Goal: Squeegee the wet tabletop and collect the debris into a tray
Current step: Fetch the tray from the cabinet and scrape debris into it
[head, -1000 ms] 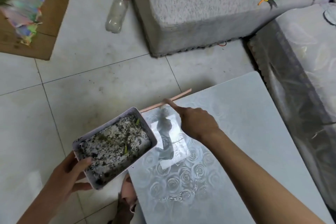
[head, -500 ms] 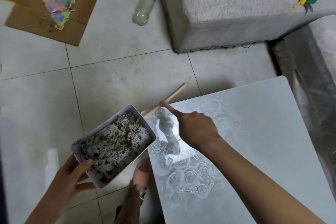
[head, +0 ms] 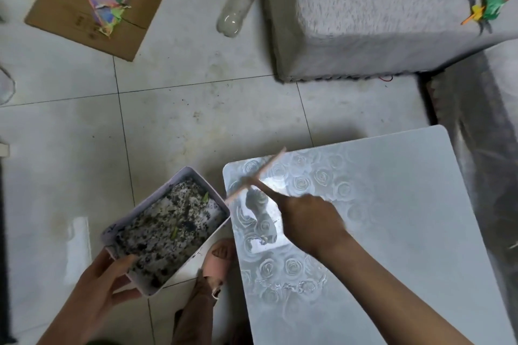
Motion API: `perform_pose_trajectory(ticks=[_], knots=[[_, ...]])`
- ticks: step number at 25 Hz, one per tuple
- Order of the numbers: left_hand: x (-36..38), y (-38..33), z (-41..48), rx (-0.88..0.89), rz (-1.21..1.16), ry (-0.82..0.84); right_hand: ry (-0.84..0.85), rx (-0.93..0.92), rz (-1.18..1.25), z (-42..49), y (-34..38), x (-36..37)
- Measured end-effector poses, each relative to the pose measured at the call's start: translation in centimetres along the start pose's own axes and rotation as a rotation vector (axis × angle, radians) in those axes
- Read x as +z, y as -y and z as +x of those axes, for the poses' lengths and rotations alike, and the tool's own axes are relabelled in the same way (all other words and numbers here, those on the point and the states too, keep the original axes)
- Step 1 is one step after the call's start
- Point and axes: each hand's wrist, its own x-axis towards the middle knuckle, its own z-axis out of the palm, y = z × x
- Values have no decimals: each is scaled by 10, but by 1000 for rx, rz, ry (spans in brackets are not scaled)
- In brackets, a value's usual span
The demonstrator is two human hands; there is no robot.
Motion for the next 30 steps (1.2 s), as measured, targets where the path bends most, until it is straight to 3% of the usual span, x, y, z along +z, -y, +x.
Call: perform_pose_trajectory(ticks=[3, 9, 11, 13, 16, 23, 25, 28, 30], knots=[[1, 10, -3, 14, -26, 10, 13, -32, -42, 13, 16, 13], [2, 22, -10, 11, -71, 27, 231, 114, -68, -76, -28, 45], [1, 21, -15, 18, -79, 19, 196, 81, -58, -65, -26, 30], [-3, 23, -16, 29, -86, 15, 45, -6, -22, -28, -8, 15], [-8, 31, -21, 49, -96, 1, -27, 41, -10, 23, 20, 5], [-6, 59, -39, 80, -127, 19, 247, 287, -39, -78, -47, 55], [2, 70, -50, 86, -165, 33, 269, 269, 115, -99, -60, 45], [8, 87, -65, 127, -167, 65, 114, 134, 518, -89, -58, 35], [9, 98, -71, 152, -148, 74, 35, 128, 559, -65, -48, 35]])
